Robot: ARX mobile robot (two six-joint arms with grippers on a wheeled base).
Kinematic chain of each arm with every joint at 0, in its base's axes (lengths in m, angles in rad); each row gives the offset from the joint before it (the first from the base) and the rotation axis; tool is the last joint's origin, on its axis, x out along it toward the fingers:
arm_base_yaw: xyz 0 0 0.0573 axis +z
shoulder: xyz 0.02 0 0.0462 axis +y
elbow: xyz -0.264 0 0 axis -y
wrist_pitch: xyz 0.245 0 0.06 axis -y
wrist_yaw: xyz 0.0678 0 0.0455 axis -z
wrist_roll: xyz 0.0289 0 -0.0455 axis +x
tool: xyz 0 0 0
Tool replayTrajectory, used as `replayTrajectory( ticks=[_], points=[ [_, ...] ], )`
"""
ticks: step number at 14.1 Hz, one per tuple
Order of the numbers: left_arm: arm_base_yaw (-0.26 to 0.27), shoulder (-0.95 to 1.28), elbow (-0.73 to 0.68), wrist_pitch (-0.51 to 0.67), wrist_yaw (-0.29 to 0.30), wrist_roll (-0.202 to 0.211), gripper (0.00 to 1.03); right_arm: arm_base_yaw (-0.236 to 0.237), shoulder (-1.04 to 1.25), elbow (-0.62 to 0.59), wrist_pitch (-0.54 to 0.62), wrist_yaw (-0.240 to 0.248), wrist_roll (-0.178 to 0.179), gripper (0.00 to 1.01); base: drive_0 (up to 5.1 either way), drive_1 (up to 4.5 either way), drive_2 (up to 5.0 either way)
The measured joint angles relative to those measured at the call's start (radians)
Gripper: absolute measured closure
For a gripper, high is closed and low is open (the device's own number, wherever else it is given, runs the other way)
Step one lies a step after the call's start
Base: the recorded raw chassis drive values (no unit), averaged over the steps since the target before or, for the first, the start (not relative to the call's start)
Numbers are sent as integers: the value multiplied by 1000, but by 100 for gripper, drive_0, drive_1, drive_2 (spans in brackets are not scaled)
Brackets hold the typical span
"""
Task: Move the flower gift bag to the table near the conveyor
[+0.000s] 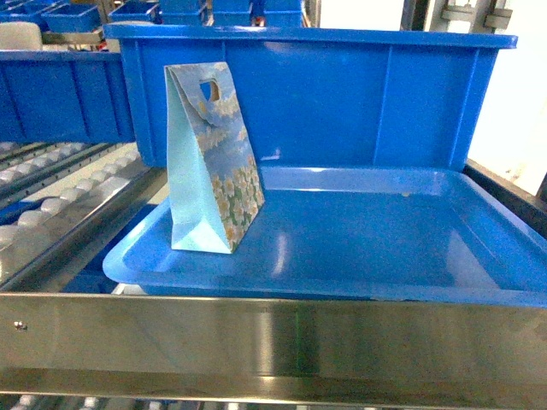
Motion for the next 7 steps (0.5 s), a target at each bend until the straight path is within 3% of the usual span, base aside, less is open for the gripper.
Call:
replayTrajectory(
  ticks=[4, 5, 7],
  points=[
    [0, 0, 0, 0, 0, 0, 5, -12, -232, -123, -126, 53, -14, 99, 0, 0, 0],
    [0, 0, 0, 0, 0, 0, 5, 13, -280, -153, -183, 79, -35, 99, 0, 0, 0],
    [0, 0, 0, 0, 0, 0, 5, 20, -286, -168, -185, 79, -59, 99, 0, 0, 0]
  ],
)
